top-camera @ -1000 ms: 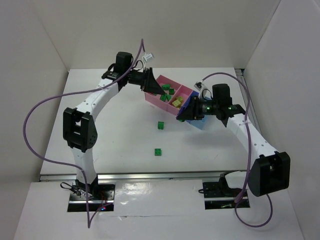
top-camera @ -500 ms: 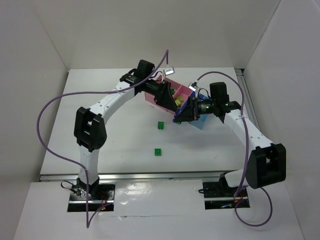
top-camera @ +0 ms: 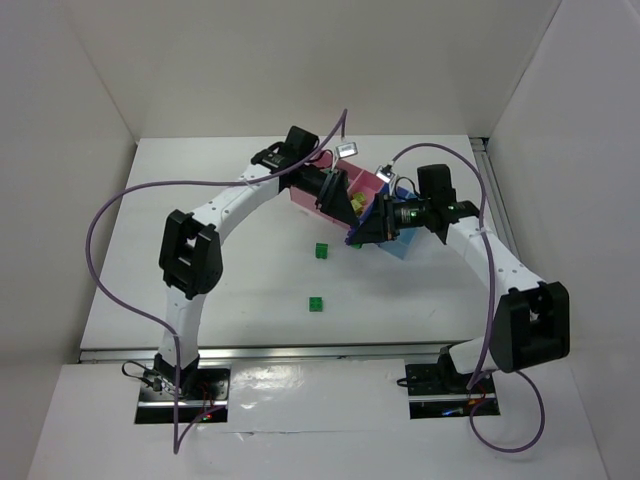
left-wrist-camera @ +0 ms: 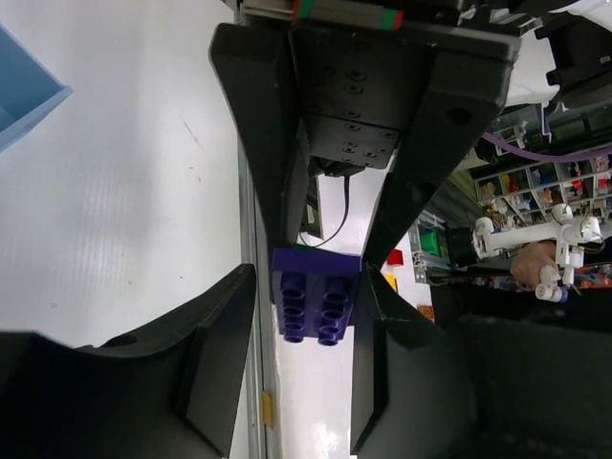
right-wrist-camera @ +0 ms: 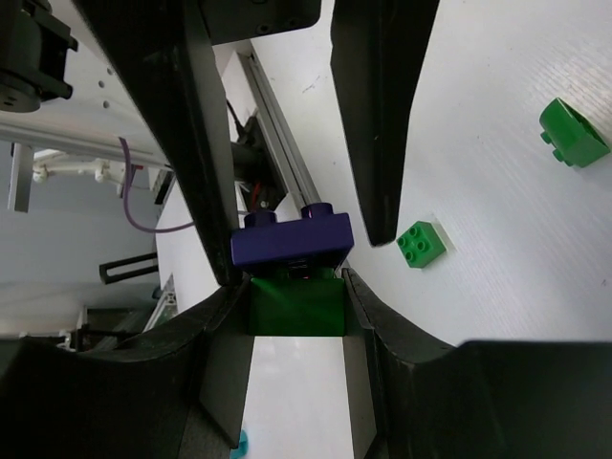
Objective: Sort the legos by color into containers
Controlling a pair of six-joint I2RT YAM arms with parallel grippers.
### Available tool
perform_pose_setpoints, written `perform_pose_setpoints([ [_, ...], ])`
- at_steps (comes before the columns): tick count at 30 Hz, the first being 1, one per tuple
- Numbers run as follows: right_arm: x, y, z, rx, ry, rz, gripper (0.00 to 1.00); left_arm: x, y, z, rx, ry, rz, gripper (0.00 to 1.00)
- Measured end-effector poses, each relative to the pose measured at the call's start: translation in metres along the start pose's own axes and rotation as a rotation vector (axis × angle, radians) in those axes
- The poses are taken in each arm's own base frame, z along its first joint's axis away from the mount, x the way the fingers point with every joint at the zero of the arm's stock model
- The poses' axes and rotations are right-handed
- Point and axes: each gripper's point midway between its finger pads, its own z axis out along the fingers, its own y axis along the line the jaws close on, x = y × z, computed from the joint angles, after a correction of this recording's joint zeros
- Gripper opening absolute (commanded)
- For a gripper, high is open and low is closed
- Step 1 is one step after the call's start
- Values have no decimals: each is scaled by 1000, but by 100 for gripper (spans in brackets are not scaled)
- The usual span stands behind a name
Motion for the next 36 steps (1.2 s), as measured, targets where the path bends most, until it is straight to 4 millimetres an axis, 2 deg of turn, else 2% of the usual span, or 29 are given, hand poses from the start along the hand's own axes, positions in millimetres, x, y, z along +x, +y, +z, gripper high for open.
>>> perform_pose_setpoints([
  [3,0,-1,1,-1,6,1,0,0,-2,1,6,1,4,47],
  [6,0,-3,2,4,8,3,0,0,-2,0,10,1,3,35],
  [7,1,-3,3,2,10,6,0,0,-1,0,8,1,6,31],
  [8,0,-4,3,2,10,6,0,0,0,0,6,0,8,20],
  [11,1,-7,6,2,13,13,0,3,6,-3,1,-4,-3,0],
  [20,12,-35,26,20,73,114,0,26,41,-22,-52,-26,-96,0],
  [30,-3,-54,25,145,32,92,0,18,61,-62,-142,-98,-131,0],
  [33,-8,-63,23,211,15,90,0,18,66,-67,-168,-106,-138,0],
  [36,-19,-79,15,348,-35,99,0,18,71,-67,-196,-107,-147,0],
])
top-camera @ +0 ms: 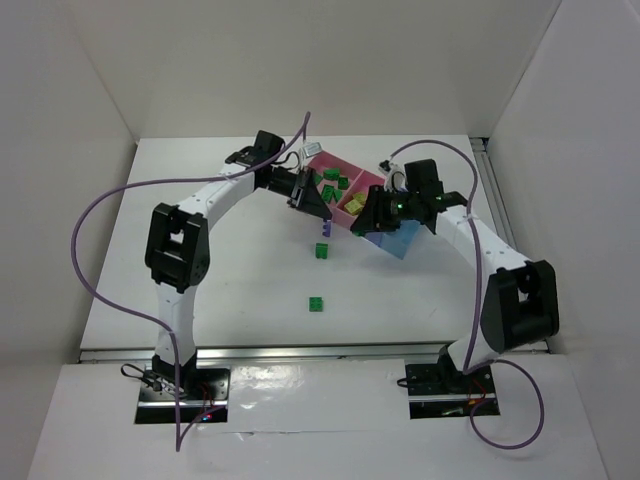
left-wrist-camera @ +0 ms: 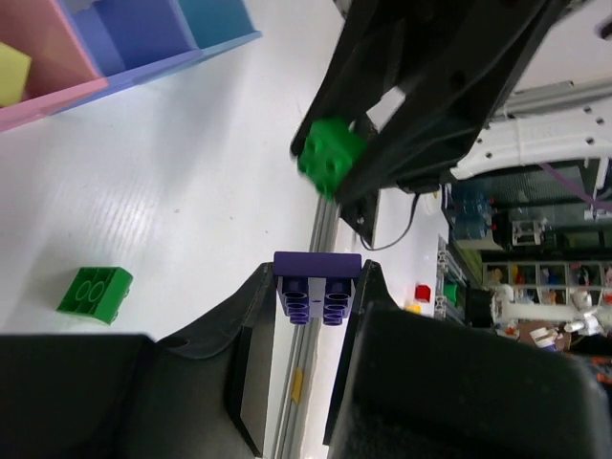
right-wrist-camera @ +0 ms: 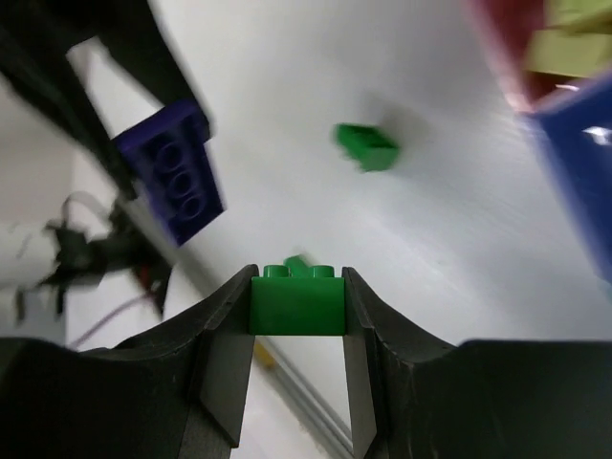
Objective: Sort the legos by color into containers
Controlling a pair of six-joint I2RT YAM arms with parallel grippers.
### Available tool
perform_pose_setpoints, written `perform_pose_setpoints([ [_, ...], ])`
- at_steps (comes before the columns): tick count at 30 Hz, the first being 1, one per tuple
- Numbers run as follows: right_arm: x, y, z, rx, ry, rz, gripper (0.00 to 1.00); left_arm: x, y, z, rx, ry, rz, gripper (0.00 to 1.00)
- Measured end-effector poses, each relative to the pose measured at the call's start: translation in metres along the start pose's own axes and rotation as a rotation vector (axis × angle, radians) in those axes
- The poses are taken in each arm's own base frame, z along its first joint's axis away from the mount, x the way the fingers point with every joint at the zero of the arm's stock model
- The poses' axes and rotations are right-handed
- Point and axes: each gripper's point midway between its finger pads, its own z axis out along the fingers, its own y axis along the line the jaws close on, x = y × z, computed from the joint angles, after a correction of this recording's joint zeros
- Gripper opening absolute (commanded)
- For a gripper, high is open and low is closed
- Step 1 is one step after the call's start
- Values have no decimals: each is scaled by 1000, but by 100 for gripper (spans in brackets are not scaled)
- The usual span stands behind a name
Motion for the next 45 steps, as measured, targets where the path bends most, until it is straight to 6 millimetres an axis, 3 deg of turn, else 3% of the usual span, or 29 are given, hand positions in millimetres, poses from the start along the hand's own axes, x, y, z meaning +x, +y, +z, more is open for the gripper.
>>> perform_pose_setpoints([
  [3,-16,-24,-17,207,-104,39,0,0,5,4,-47,2,-21,0],
  [9,-49,-53,-89,591,-405,130,0,-20,-8,28,-140,-12,17,0],
  [14,-58,-59,-141,771,-603,196,0,-48,-36,67,-158,-62,84,0],
  [18,-54,-54,-171,826,-708,216,1,-61,-33,106,-171,-108,72,0],
  [23,-42,-50,-192,863,-761,229,1,-58,2,148,-253,-145,-14,0],
  [27,-28,-54,-196,885,-755,240,1,-74,21,175,-292,-197,-18,0],
  [32,-18,-59,-194,900,-730,255,1,-89,38,186,-326,-258,-33,0],
  [33,-17,-60,-193,902,-728,257,1,-91,42,187,-337,-269,-39,2],
  [34,-16,-61,-193,902,-726,259,1,-93,44,188,-343,-278,-45,19],
  [38,-12,-63,-191,905,-718,263,1,-95,55,191,-359,-293,-52,58],
  [42,-11,-63,-192,903,-722,264,1,-92,60,194,-360,-285,-63,70],
  [45,-11,-63,-192,903,-722,264,1,-90,59,195,-350,-276,-57,73],
])
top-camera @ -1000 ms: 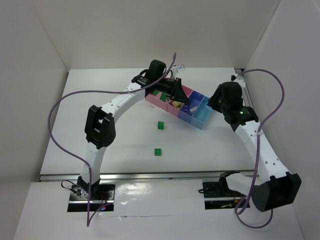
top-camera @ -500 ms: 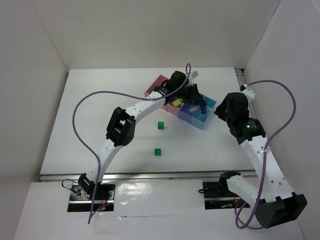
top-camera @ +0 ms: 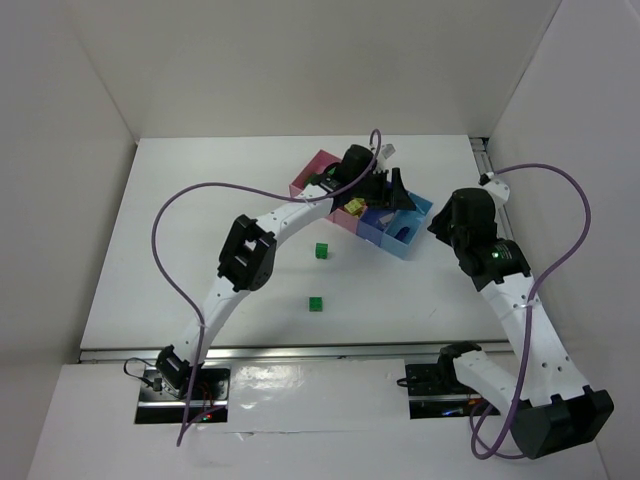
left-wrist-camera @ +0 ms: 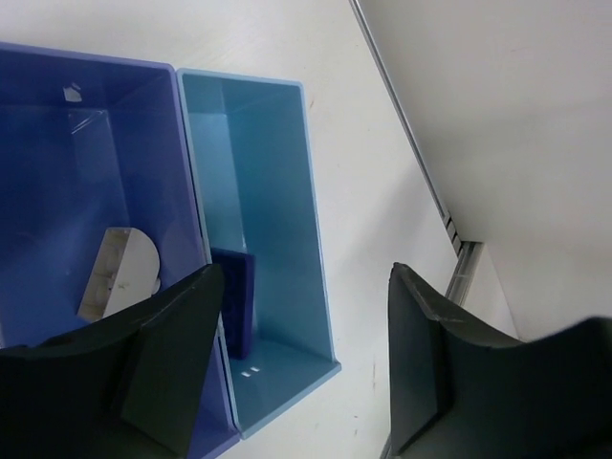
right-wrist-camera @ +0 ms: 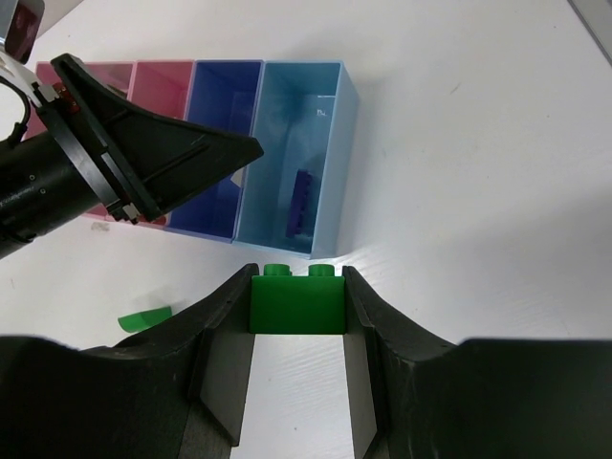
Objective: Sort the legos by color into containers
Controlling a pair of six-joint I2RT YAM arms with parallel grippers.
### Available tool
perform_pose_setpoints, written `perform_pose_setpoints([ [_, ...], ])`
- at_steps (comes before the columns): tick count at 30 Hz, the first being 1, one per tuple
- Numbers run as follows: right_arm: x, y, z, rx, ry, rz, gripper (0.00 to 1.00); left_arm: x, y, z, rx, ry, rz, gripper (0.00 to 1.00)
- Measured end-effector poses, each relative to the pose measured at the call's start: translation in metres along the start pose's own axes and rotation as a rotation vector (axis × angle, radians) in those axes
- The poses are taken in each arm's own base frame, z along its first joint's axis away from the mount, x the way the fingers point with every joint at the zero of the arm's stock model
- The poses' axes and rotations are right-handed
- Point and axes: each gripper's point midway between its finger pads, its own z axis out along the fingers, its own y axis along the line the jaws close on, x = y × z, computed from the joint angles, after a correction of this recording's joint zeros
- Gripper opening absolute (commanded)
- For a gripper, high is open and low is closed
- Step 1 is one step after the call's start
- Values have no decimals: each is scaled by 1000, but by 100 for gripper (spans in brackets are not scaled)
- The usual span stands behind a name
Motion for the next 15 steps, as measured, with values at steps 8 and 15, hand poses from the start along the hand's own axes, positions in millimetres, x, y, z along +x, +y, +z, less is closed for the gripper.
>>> perform_pose_setpoints([
  [8,4,7,6,-27,29,-37,1,2,-4,-10,12,19,-3,72],
  [15,17,50,48,-138,146,-112,1,-29,15,-112,-133,-31,-63,79],
])
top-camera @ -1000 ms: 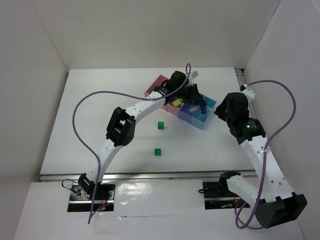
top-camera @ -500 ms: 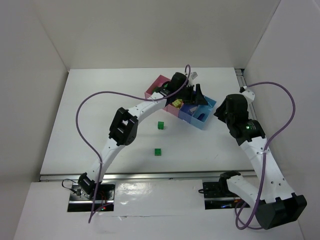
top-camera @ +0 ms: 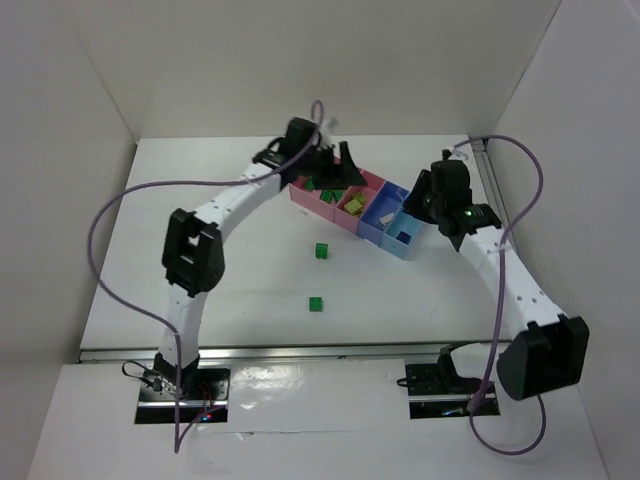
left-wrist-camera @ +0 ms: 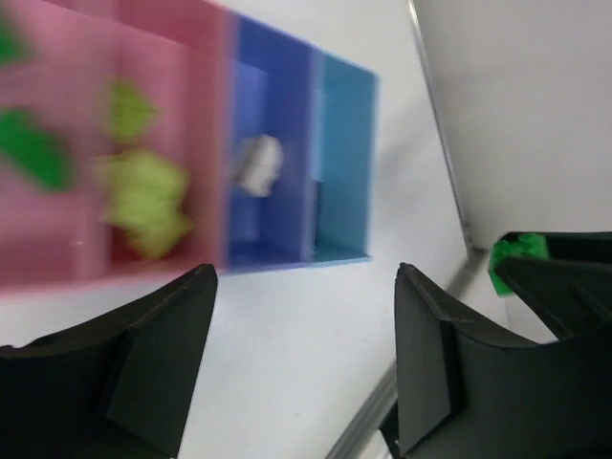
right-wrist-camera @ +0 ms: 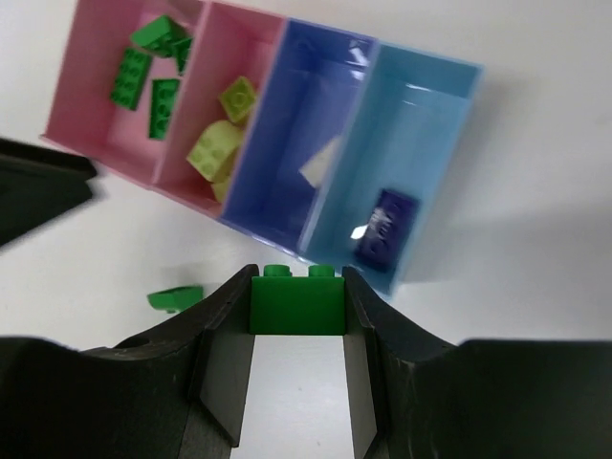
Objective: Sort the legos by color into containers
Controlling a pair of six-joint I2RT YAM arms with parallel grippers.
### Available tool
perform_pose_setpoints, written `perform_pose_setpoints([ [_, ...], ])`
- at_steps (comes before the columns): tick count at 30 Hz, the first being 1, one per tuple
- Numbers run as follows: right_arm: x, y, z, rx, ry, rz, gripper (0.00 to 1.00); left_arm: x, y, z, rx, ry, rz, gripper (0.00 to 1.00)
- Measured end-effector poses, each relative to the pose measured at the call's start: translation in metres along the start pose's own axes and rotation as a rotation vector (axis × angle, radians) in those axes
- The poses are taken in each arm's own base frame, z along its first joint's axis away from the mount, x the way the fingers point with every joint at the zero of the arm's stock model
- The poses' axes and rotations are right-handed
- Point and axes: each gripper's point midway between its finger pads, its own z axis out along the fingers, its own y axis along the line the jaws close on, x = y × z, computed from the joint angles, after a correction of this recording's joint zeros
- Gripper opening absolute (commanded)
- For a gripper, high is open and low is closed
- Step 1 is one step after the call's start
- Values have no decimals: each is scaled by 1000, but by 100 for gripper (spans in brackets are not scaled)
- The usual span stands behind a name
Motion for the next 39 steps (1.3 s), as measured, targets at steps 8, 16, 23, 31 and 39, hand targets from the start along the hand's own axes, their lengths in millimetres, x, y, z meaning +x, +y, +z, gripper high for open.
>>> perform_pose_setpoints([
  [8,3,80,69,-168,62,-79,1,-53,88,-161,-418,-236,-17,82],
  [16,5,167,164,-256,104,-171,16,52,143,-170,-607,-3,-52,89],
  [23,-3,200,234,-255,104,-197,67,108,157,-163,-621,138,-82,90],
  [31,16,183,222,-220,151,-247,56,145,137,-142,-590,223,-30,88],
  [39,-10,198,201,-252,114,-255,0,160,119,-128,-572,240,7,85],
])
